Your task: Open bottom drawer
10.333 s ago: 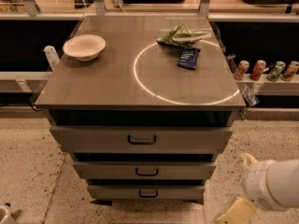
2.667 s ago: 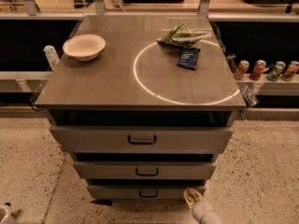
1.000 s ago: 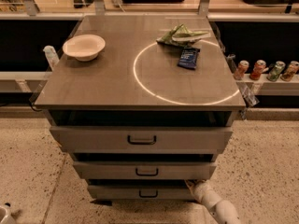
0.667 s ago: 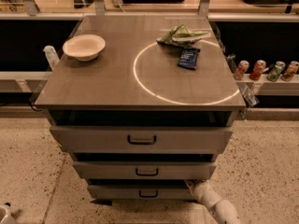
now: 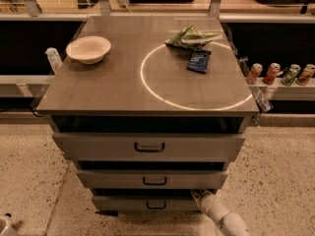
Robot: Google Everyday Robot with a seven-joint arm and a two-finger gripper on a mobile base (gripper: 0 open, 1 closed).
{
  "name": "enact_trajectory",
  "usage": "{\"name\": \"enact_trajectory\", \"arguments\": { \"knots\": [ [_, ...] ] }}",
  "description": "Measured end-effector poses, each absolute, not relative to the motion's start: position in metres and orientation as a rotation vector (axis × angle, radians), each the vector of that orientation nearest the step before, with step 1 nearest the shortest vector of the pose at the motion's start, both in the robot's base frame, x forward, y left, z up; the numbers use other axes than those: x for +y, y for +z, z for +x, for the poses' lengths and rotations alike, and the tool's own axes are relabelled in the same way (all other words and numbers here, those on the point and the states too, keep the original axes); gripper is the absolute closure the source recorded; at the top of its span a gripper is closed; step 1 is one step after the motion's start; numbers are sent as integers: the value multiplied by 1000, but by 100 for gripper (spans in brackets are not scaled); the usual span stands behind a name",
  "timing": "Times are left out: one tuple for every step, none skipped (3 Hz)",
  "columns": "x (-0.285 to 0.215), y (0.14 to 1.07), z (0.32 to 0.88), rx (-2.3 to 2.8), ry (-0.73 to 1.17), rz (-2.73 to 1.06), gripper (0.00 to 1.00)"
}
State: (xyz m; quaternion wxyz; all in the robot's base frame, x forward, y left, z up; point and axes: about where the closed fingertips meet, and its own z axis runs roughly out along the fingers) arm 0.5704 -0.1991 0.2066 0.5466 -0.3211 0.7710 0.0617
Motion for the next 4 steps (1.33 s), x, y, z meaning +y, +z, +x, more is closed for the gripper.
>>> {"name": "enact_trajectory", "arguments": {
  "knots": [
    [-181,202,565,1882,201,-790,100],
    [-177,204,563,1897,219,-795,100],
    [-177,206,563,1897,220,-795,100],
    [-175,203,550,1947,279,-805,100]
  ]
}}
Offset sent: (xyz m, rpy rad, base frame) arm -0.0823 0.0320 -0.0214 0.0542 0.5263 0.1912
